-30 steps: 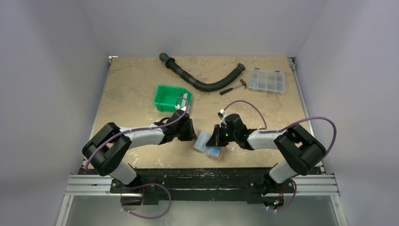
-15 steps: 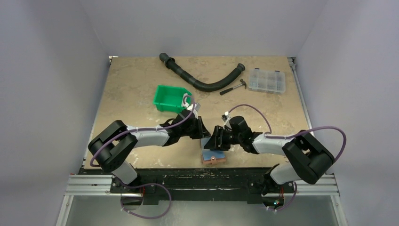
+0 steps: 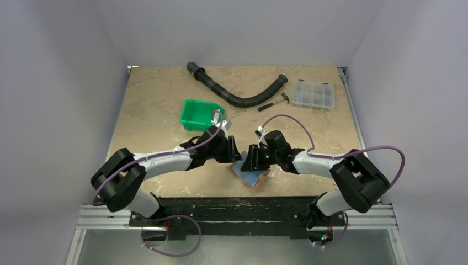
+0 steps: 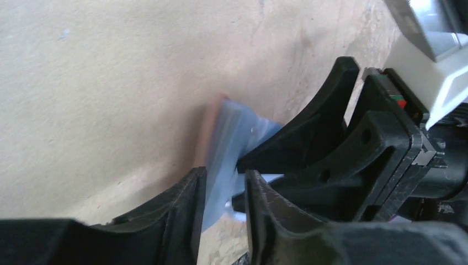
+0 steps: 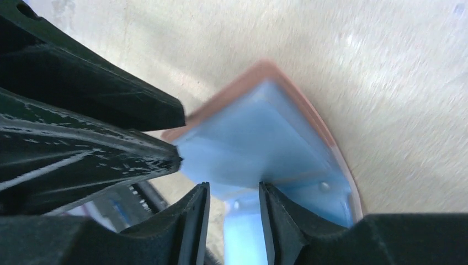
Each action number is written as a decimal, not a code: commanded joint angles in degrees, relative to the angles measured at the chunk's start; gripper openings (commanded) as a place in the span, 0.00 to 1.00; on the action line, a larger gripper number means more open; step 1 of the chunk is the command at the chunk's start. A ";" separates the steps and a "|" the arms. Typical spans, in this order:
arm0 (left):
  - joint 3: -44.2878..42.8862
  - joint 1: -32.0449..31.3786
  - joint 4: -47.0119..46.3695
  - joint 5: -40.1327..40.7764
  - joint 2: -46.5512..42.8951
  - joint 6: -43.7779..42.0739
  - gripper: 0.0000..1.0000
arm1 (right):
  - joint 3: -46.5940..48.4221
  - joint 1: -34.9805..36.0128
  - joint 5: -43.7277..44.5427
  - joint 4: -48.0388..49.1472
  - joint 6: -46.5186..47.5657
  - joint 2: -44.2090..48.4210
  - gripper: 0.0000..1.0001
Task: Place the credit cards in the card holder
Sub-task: Open the card holder at the center of the board.
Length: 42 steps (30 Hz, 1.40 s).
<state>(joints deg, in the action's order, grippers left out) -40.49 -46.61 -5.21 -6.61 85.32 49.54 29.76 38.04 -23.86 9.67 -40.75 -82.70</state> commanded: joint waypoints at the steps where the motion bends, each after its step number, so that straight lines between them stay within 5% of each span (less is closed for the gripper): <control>1: -3.36 3.68 10.12 -2.09 -2.37 -9.31 0.41 | 3.49 0.06 4.69 -1.51 13.62 -2.01 0.42; 6: -4.56 4.69 12.21 -5.43 4.87 -13.31 0.46 | 4.34 0.10 1.99 2.95 16.76 -4.54 0.25; 16: 5.77 4.69 -2.28 -8.91 3.11 -2.85 0.49 | 5.91 1.87 5.11 -0.43 20.24 -2.36 0.06; 21: 10.11 4.69 -14.70 -15.04 5.54 3.96 0.32 | 7.70 3.80 6.99 -2.17 20.83 -1.77 0.07; 29: 12.01 4.69 -18.76 -13.84 -1.05 7.81 0.05 | 8.95 3.83 7.97 -4.86 17.96 -0.54 0.08; 34: 11.95 4.68 -20.61 -14.19 0.74 8.54 0.00 | 12.27 3.88 12.79 -14.59 12.74 1.74 0.17; 42: 13.64 4.51 -30.44 -18.26 4.72 12.98 0.00 | 11.59 3.72 17.75 -25.09 4.69 10.06 0.55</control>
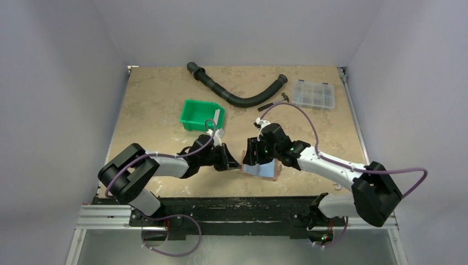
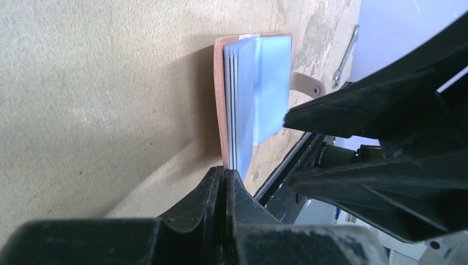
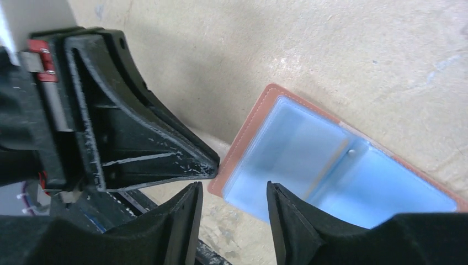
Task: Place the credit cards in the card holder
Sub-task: Open the card holder at the center of the board.
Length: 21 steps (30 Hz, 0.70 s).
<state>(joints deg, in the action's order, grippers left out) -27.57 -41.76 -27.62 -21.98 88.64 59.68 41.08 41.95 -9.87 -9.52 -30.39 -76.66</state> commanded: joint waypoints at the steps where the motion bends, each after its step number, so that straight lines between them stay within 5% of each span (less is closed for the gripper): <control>1: 0.62 -0.42 -8.93 -3.36 1.70 3.22 0.00 | -1.01 -0.39 3.80 -5.54 -6.78 4.67 0.57; 11: -1.51 -2.20 -12.64 -4.83 2.97 5.87 0.00 | -14.02 -5.18 -3.28 11.72 -15.23 9.07 0.72; 17: -1.84 -2.45 -12.57 -4.70 3.46 6.08 0.00 | -17.63 -6.90 -6.79 18.95 -15.76 9.87 0.71; 21: -1.79 -2.54 -12.11 -4.58 3.40 5.88 0.00 | -19.57 -8.49 -7.35 20.47 -15.87 9.68 0.57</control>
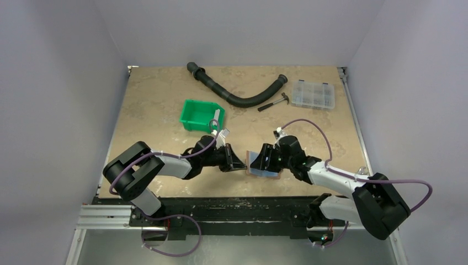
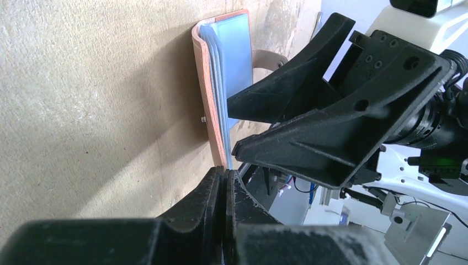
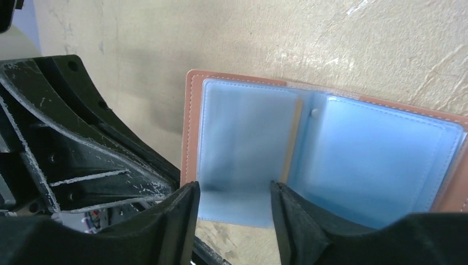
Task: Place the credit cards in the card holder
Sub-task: Open the card holder at the center of the board.
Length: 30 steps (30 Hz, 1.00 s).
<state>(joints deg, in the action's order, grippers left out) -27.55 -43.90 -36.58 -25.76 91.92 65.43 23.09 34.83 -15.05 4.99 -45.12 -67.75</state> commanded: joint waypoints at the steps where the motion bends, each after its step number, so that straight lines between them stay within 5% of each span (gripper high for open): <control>1: -1.81 -0.40 -2.93 -0.64 -0.02 -0.06 0.00 | -1.90 -1.62 -2.02 6.21 -1.07 0.51 0.52; 8: -3.03 -0.42 1.06 0.19 -0.79 -2.05 0.00 | -1.68 -2.00 0.68 5.07 0.30 -2.00 0.29; 12: -4.17 -0.57 4.69 1.41 -1.17 -3.84 0.00 | -2.38 -2.04 0.34 6.60 0.02 -2.40 0.27; 23: -6.94 -2.35 -1.49 -0.09 4.24 -1.35 0.20 | -6.04 -3.90 -7.71 17.49 -2.66 -9.41 0.21; 30: -9.22 -3.65 5.23 3.34 4.97 -4.15 0.25 | -6.19 -3.99 -7.61 16.31 -2.57 -6.75 0.21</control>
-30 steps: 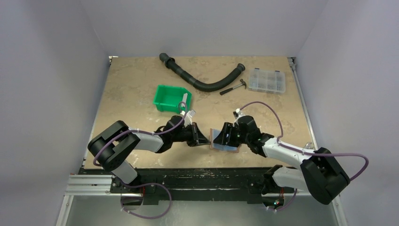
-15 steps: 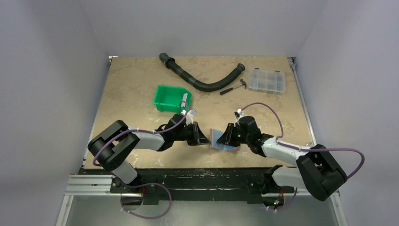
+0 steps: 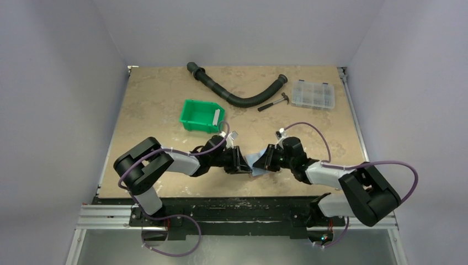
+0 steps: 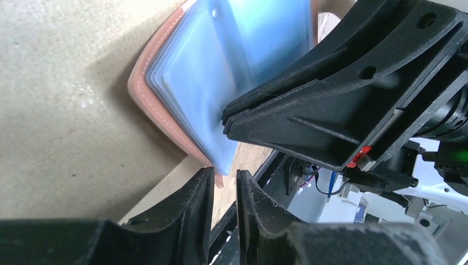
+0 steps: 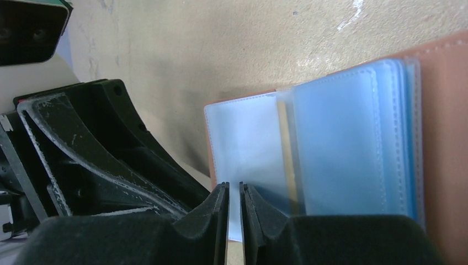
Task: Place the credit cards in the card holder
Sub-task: Open the card holder at the center of the board.
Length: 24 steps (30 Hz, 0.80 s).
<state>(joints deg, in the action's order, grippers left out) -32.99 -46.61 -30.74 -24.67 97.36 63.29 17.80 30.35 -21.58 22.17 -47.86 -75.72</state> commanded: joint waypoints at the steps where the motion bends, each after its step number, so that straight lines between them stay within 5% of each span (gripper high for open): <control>1: -4.34 -0.94 1.57 3.04 -0.69 -2.74 0.25 | -0.58 0.50 -0.85 -1.53 0.32 1.77 0.21; 11: -3.59 -0.94 16.56 10.41 -8.03 -6.49 0.42 | 7.01 0.43 7.06 -20.50 5.71 9.49 0.27; 17: -2.43 -0.94 10.46 8.82 -4.77 -4.23 0.51 | 8.92 -0.77 8.31 -20.42 6.75 5.86 0.29; 24: 0.33 -0.79 -3.66 4.96 2.97 1.81 0.52 | 5.37 -4.52 8.55 -15.86 4.64 -3.35 0.12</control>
<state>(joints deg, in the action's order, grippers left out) -35.16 -47.55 -24.36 -17.54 96.44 61.49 25.12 27.68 -15.16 4.60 -42.98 -75.57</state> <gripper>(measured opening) 0.520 0.150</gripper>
